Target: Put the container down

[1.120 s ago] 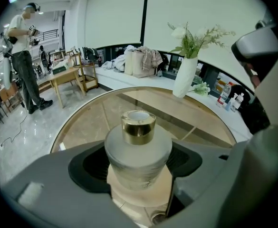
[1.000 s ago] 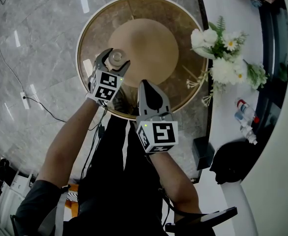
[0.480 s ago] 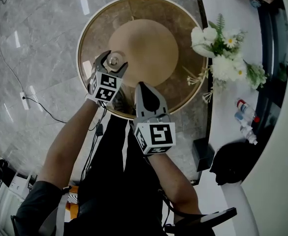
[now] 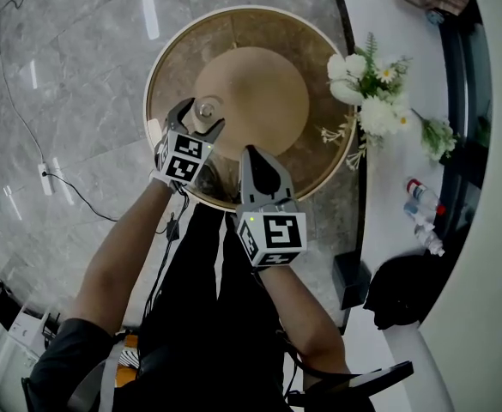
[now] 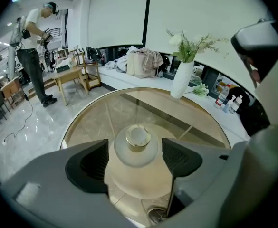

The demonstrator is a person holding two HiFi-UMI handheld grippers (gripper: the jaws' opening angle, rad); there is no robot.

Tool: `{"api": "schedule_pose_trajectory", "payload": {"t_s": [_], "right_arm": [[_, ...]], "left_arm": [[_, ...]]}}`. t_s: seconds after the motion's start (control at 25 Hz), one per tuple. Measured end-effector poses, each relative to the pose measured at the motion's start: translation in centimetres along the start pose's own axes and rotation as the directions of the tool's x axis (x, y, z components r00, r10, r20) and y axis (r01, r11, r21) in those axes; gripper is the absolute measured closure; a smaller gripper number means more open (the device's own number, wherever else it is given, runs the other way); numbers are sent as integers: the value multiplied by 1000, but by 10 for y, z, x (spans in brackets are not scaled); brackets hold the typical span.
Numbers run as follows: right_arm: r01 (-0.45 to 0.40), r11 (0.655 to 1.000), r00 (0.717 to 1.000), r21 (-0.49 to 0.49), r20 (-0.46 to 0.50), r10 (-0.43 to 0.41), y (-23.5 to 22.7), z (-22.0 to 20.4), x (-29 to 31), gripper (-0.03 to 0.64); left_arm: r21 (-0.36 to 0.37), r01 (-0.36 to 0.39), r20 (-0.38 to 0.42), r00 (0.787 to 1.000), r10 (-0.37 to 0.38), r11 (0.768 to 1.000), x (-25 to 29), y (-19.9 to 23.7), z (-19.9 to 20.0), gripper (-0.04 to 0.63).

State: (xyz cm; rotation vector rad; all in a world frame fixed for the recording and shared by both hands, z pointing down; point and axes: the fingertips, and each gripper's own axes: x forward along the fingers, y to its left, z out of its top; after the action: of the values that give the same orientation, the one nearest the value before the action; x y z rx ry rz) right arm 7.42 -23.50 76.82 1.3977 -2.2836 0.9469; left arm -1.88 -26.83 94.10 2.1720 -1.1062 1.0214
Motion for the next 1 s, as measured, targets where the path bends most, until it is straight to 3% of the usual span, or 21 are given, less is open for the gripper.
{"api": "schedule_pose_trajectory", "payload": {"t_s": [0.28, 0.48, 0.6, 1.0], "right_arm": [[5, 999, 999, -36, 33, -3, 13, 31, -15, 609], [20, 996, 999, -83, 41, -17, 20, 49, -25, 609], [26, 996, 999, -89, 41, -23, 24, 59, -32, 609], [26, 995, 997, -99, 79, -18, 57, 103, -61, 609]], "left_arm": [[-46, -59, 64, 996, 62, 997, -56, 9, 23, 255], [-103, -45, 154, 986, 60, 994, -109, 4, 59, 258], [-149, -38, 243, 967, 73, 988, -147, 1, 89, 351], [-271, -36, 400, 904, 147, 962, -249, -13, 145, 499]]}}
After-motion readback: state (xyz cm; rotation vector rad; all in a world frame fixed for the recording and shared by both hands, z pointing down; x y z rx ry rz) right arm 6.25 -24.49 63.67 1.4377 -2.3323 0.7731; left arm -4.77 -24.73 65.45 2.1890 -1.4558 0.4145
